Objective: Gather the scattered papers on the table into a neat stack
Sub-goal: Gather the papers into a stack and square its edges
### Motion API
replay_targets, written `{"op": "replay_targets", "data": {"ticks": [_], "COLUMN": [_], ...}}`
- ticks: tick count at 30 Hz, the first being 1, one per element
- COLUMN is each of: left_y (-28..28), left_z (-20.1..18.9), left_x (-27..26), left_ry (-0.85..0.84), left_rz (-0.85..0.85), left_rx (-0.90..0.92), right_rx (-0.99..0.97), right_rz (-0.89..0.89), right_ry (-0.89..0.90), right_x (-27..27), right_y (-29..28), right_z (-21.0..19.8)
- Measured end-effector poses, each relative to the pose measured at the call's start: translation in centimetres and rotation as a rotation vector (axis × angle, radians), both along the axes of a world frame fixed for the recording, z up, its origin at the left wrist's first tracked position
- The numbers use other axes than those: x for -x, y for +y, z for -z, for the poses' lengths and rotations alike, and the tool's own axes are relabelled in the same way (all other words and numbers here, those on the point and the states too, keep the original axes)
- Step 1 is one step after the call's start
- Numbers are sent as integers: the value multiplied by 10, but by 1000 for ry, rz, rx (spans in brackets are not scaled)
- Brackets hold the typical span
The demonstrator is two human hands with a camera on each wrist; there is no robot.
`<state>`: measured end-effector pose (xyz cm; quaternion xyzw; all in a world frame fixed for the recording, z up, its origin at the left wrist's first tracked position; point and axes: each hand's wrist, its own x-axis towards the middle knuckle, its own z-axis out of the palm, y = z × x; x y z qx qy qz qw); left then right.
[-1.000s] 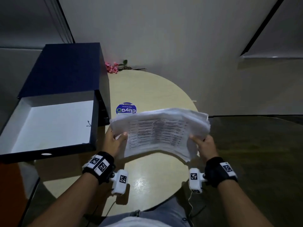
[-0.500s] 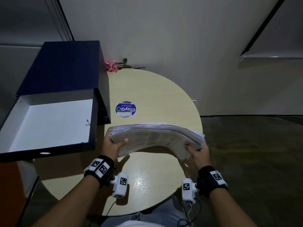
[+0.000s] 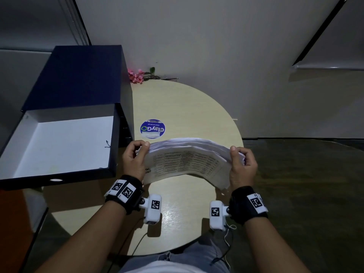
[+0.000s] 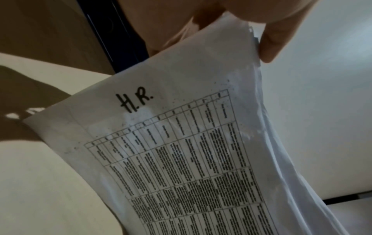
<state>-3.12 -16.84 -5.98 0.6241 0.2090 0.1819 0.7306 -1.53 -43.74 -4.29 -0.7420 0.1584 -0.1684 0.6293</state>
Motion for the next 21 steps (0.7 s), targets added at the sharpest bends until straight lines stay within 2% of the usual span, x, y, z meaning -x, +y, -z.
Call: {"op": "replay_targets", "data": {"ticks": [11, 21], "left_y": [3, 8], "left_z": [2, 5], "left_x": [-11, -12], "left_ry": [-25, -25], "left_rz": [-40, -13], "left_rx": [-125, -97], "right_rx": [106, 120], "right_rz": [56, 68], "right_ry": [2, -33], "right_x": [-7, -6], "right_y": [-6, -4], "right_z": [1, 8]}}
